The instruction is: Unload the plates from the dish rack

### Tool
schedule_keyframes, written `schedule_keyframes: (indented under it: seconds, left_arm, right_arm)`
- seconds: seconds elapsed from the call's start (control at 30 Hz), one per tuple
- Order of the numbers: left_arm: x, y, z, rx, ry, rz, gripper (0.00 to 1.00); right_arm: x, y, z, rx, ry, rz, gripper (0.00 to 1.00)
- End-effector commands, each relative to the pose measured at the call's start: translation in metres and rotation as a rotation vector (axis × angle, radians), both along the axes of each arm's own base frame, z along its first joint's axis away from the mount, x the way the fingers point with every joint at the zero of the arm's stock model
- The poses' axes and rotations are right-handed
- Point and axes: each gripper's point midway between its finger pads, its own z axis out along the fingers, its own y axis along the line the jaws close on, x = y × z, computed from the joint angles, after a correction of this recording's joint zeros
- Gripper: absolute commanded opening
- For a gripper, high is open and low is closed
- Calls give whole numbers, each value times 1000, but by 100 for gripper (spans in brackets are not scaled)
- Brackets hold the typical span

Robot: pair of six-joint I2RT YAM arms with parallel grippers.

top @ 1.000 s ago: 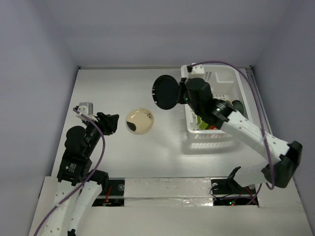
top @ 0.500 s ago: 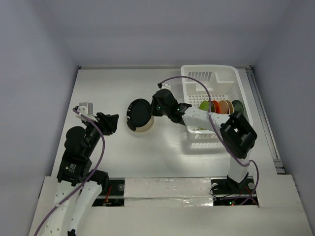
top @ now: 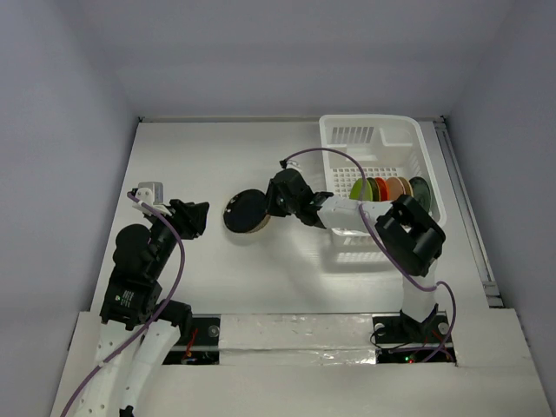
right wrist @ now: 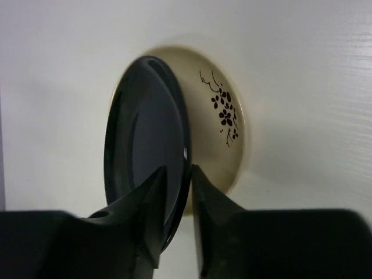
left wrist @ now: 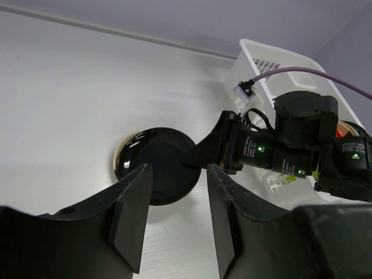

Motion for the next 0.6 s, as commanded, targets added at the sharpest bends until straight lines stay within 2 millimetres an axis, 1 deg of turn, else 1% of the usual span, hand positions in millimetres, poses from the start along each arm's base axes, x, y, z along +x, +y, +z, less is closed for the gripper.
schedule_keyframes:
  seconds: [0.0,0.03,0.07,0.1,0.13,0.17,0.23,0.27,0.33,0.37,0.4,0.43,0.47,0.53,0.57]
  left_arm:
    - [1,2,20,-11,-70,9,39]
    - [1,2,20,-11,-72,9,39]
    - [1,2,20,-11,-72,9,39]
    - [1,2,21,-12,-73,9,39]
    - [1,2,20,-10,-72,8,39]
    - [1,2,20,-11,-72,7,39]
    - [2,1,20,-11,-70,4,39]
    - [2,1,20,-11,-70,4,39]
    - [2,1,20,-11,-70,5,39]
    - [2,1,20,-11,-70,4,39]
    - [2,1,19,-10,-71,4,39]
    - [2,1,19,-10,-71,2,39]
    - [2,1,19,-10,-69,2,39]
    - [1,0,20,-11,-72,-1,39]
    - [1,0,20,-9,-73,-1,39]
  right_arm:
    - [4,11,16,56,-44,-5,33]
    - [4,10,16,47,-43,-3,36]
    - [3,10,16,45,-43,1,45]
    - [4,9,17,37,-50,7,51]
    - [4,8,21,32,-58,9,56]
    - [5,6,25,16,-63,4,64]
    - [6,-3,32,-29,-82,-2,72]
    - [8,-3,41,-42,-111,-18,77]
    - [9,-15,48,-97,-136,-30,77]
    - [12,-27,59,-128,-162,-68,76]
    - [13,-34,66,-148,-181,-84,75]
    - [13,-47,69,-201,-200,-106,72]
    - [12,-54,88,-198,-231,-119,71]
    - [9,-65,102,-228,-264,-119,70]
    - [7,-78,105,-266,-266,-145,58]
